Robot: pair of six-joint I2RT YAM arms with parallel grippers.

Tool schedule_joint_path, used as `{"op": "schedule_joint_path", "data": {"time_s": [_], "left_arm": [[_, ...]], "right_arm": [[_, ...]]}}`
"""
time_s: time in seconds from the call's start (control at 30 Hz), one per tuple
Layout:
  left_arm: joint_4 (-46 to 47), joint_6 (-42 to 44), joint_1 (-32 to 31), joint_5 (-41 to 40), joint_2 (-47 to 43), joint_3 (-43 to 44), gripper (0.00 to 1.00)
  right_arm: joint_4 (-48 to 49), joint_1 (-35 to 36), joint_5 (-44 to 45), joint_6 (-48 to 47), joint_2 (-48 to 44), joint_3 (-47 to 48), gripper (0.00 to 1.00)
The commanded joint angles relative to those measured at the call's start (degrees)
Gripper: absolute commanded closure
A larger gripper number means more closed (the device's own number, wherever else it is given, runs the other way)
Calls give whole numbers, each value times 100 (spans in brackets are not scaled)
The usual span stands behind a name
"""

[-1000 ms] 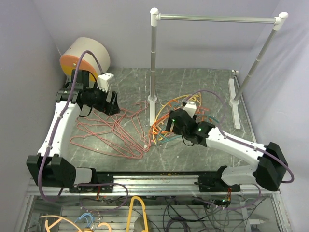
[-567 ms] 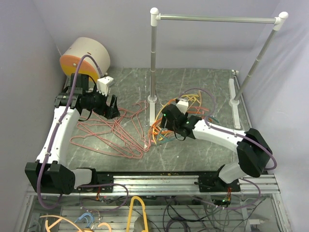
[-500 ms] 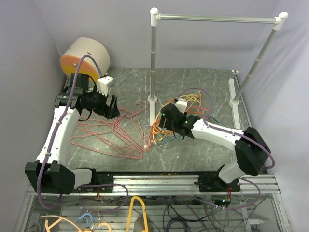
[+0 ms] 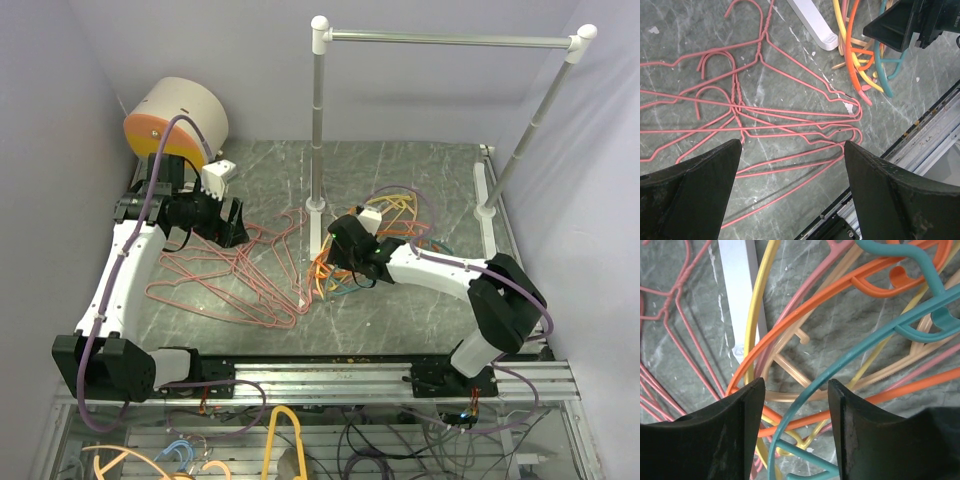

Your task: Organize the hangers

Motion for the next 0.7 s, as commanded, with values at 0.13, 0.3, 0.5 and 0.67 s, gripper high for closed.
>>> {"op": "schedule_joint_path", "data": {"time_s": [0.13, 0.3, 0.5, 0.67], "left_arm": [[104, 135, -33, 212, -84, -29, 5], [92, 117, -34, 171, -93, 12, 5], [112, 101, -36, 142, -127, -6, 5], [107, 100, -33, 141, -134, -8, 5]], "right_arm": [[277, -28, 18, 135, 213, 27, 58], [365, -32, -40, 180, 322, -38, 57], [440, -35, -127, 216, 386, -145, 77], [133, -32, -13, 230, 24, -190, 100]]}}
